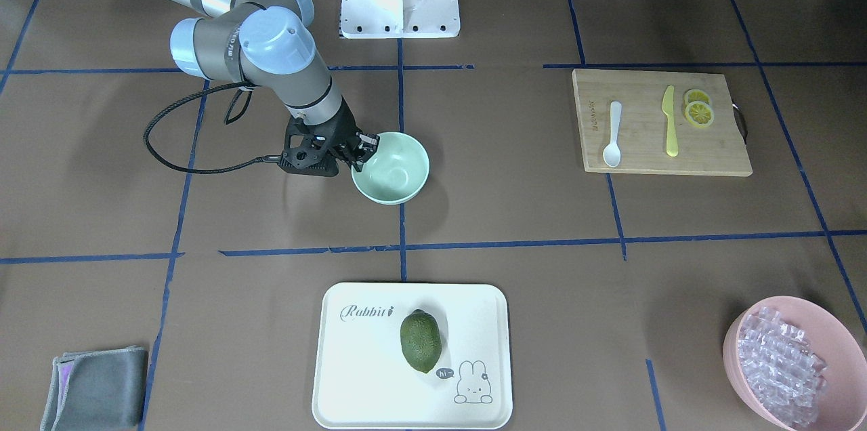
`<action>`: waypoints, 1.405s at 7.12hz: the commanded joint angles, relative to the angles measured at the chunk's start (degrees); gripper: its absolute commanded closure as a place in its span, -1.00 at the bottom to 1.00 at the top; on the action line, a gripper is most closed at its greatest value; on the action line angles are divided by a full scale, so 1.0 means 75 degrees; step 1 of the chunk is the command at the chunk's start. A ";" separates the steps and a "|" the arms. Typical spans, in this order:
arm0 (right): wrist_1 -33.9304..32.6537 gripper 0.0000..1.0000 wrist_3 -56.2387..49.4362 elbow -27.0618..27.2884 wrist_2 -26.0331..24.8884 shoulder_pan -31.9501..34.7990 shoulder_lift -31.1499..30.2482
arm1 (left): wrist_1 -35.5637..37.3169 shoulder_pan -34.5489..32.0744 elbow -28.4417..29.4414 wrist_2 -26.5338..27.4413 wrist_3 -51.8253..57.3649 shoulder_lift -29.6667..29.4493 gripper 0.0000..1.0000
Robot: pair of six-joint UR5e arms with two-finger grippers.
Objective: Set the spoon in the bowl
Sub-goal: 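Slide the green bowl with the right gripper to the table center, then release the bowl and lift the right gripper while the left arm reaches out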
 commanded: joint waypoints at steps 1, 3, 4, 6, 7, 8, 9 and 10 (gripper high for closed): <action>-0.0025 0.55 0.0167 -0.0178 -0.0115 -0.0095 0.0119 | -0.0009 0.0055 -0.0014 -0.0014 0.0009 0.0009 -1.00; -0.0014 -0.51 0.0214 -0.0178 -0.0103 -0.0096 0.0130 | 0.0026 0.0102 0.0148 -0.0246 0.0009 0.0020 -1.00; -0.0014 -0.99 0.0202 -0.0050 -0.0091 -0.0095 0.0142 | 0.0003 0.0114 0.0277 -0.1397 -0.0026 0.0009 -1.00; -0.0095 -1.00 0.0132 0.1210 0.0594 0.0696 -0.0580 | -0.0206 0.1139 -0.0222 -0.1514 -0.0923 -0.0085 -1.00; -0.0084 -1.00 0.0086 0.1681 0.1203 0.1328 -0.1118 | -0.0718 0.1679 -0.0550 -0.1468 -0.1694 -0.0097 -1.00; -0.0072 -1.00 -0.0298 0.1929 0.1732 0.1926 -0.1518 | -0.1849 0.2392 -0.0612 -0.0783 -0.2143 -0.0120 -1.00; -0.0061 -1.00 -0.0696 0.2152 0.2015 0.2268 -0.1974 | -0.2754 0.3280 -0.0624 0.0059 -0.3319 -0.0375 -1.00; -0.0049 -1.00 -0.1048 0.2247 0.2030 0.2492 -0.2304 | -0.3412 0.4206 -0.0635 0.1008 -0.4248 -0.0482 -0.99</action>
